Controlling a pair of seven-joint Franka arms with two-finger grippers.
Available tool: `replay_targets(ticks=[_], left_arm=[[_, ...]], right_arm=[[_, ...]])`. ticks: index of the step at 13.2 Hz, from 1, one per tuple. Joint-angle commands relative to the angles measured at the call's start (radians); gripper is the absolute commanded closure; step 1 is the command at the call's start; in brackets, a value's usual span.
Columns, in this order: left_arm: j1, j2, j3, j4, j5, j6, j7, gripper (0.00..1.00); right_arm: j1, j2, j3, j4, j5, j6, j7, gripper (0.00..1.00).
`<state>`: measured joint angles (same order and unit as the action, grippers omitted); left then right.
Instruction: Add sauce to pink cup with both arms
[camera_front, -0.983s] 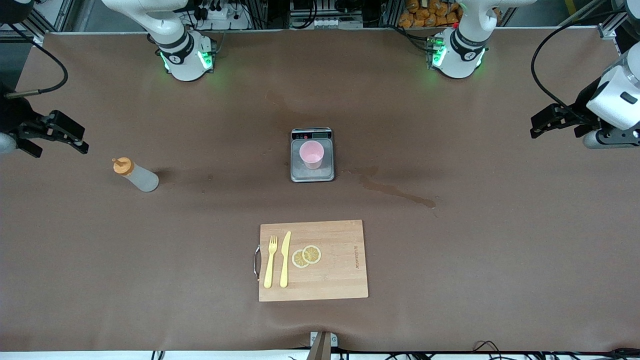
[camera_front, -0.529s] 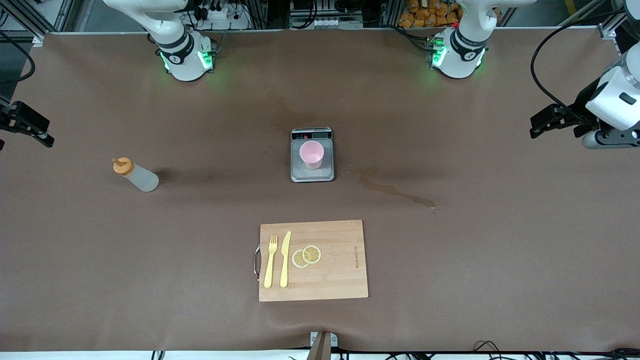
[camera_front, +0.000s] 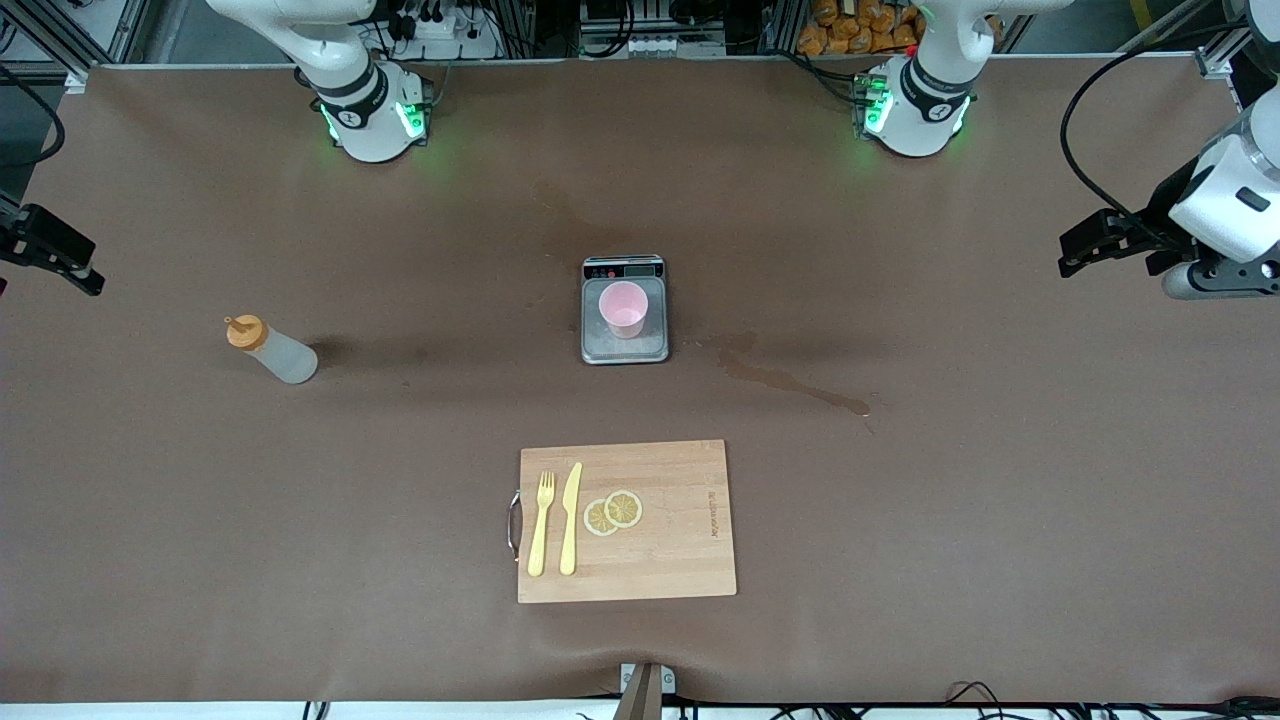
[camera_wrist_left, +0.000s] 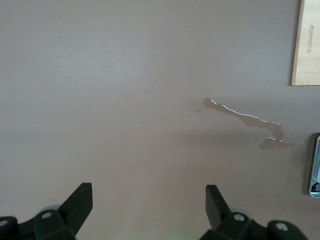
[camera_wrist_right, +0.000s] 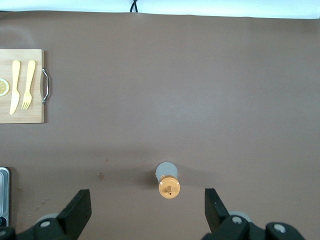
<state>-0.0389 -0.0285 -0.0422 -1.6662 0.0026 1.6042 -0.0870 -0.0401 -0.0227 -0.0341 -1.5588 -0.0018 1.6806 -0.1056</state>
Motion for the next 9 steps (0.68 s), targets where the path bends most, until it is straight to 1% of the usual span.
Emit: replay_targets(ticks=[1,3,5,7,9], left_arm=[[-0.006,-0.005,0.002,0.017,0.001,0.013,0.016,0.00],[-0.001,-0.005,0.002,0.058,-0.001,0.007,0.015,0.00],[0.001,-0.005,0.004,0.071,0.000,0.000,0.013,0.00],[0.001,-0.005,0.002,0.104,0.001,-0.016,0.013,0.00],[-0.001,-0.005,0.002,0.112,-0.001,-0.026,0.013,0.00]], right_arm=[[-0.001,-0.026,0.014,-0.032,-0.020,0.001,0.059,0.00],[0.000,-0.025,0.016,-0.032,-0.020,-0.002,0.070,0.00],[0.000,-0.023,0.017,-0.033,-0.020,-0.001,0.072,0.00],[0.002,-0.025,0.017,-0.033,-0.020,-0.002,0.070,0.00],[0.000,-0.025,0.017,-0.033,-0.020,-0.004,0.067,0.00]])
